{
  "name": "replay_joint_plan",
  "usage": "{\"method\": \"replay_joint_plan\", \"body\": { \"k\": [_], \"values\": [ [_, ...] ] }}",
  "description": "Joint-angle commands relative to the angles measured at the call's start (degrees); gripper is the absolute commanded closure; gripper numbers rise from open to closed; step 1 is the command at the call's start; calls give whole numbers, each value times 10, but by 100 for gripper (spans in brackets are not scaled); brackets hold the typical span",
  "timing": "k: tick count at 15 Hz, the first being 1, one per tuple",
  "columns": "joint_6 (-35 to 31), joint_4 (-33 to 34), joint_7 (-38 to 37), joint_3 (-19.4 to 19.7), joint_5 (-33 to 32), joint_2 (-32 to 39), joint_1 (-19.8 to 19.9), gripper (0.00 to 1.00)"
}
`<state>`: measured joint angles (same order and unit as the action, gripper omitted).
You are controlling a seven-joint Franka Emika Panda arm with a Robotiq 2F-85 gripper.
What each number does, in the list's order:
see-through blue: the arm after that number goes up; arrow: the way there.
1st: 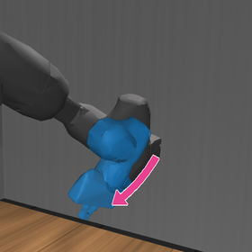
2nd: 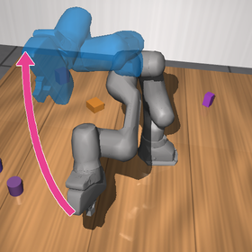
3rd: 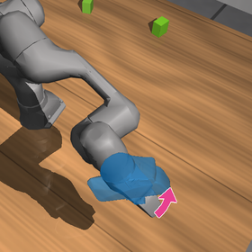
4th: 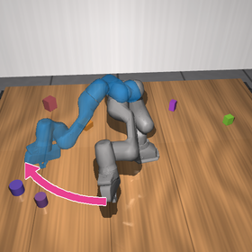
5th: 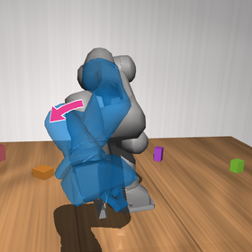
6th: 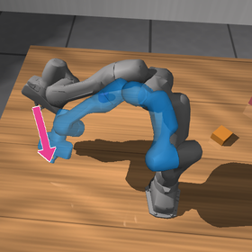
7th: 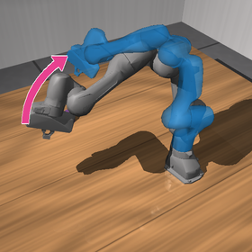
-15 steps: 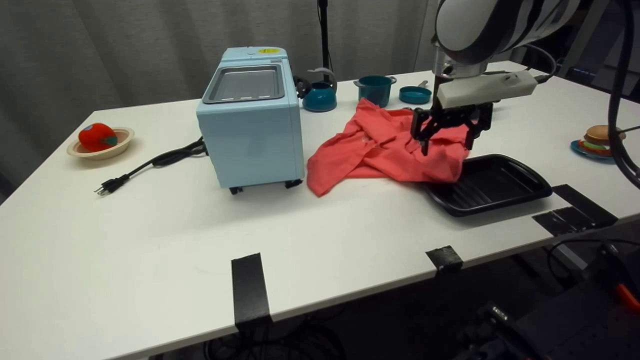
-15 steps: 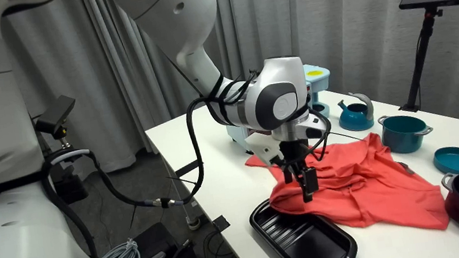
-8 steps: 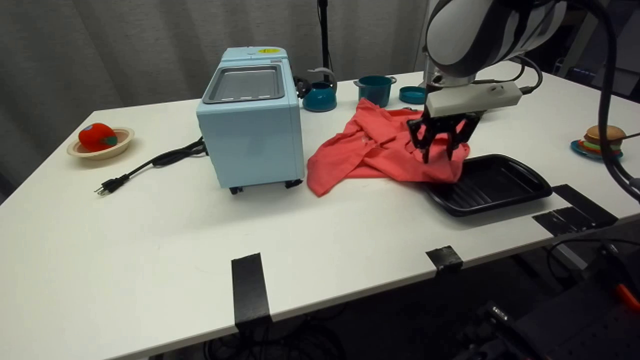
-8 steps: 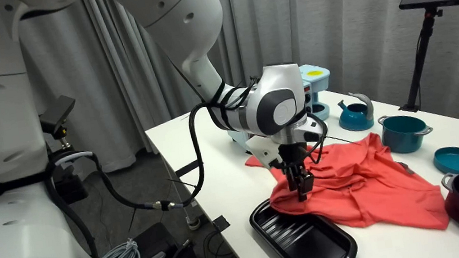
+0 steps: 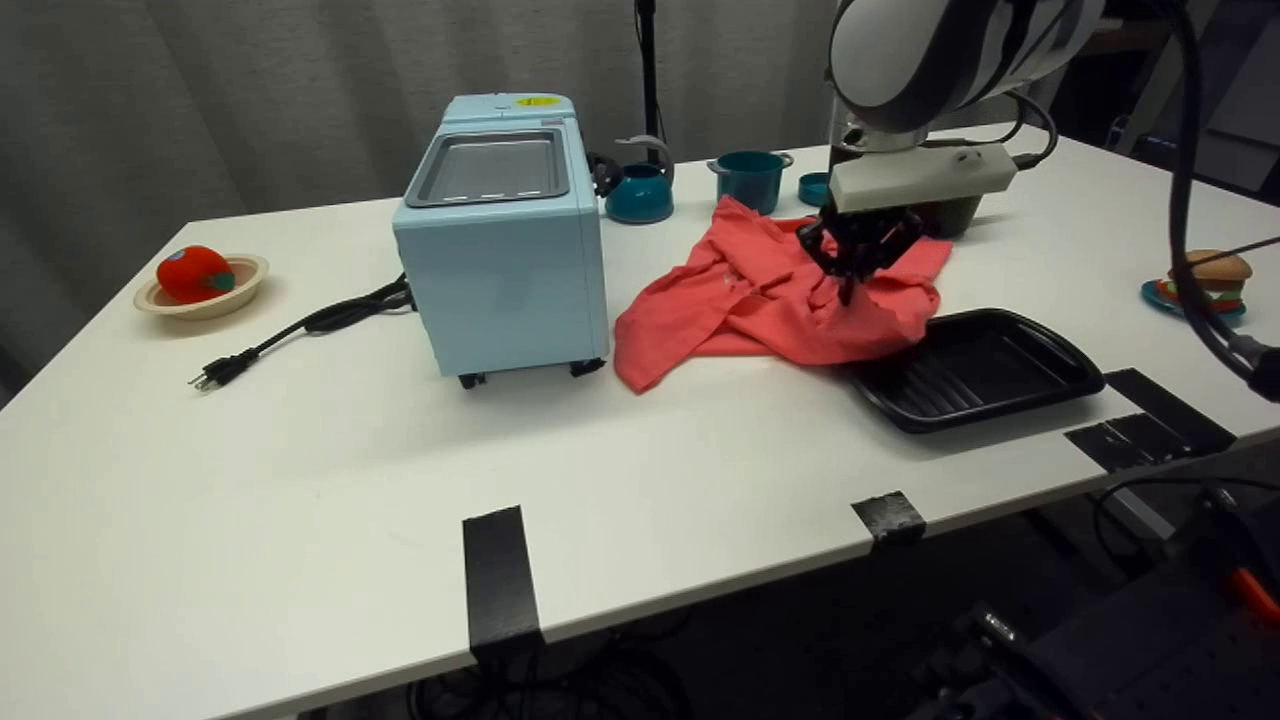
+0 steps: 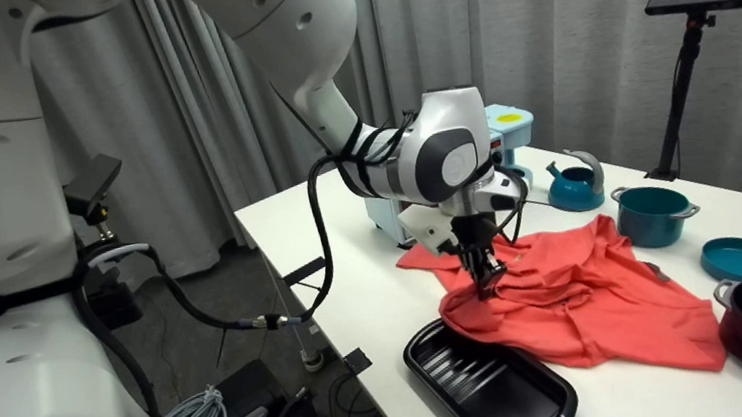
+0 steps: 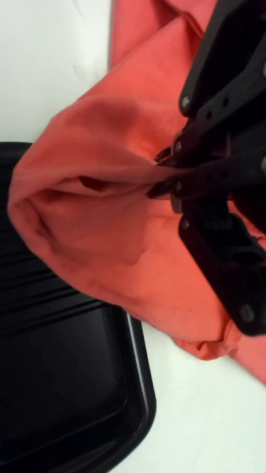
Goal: Unfold the sweatshirt
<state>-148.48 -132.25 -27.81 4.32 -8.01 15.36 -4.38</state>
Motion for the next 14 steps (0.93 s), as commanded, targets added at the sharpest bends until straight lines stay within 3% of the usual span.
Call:
{"method": "replay_joint_plan", "body": {
  "k": [1, 4, 7, 10, 14],
  "values": [
    [20, -2, 71, -33, 62, -43, 7, 98],
    [43, -6, 197, -85, 187, -74, 24, 98],
    [111, -9, 299, -108, 269, -107, 20, 98],
    [205, -19, 381, -106, 295, -134, 17, 98],
    [340, -32, 460, -86, 256, -157, 21, 98]
  ]
}}
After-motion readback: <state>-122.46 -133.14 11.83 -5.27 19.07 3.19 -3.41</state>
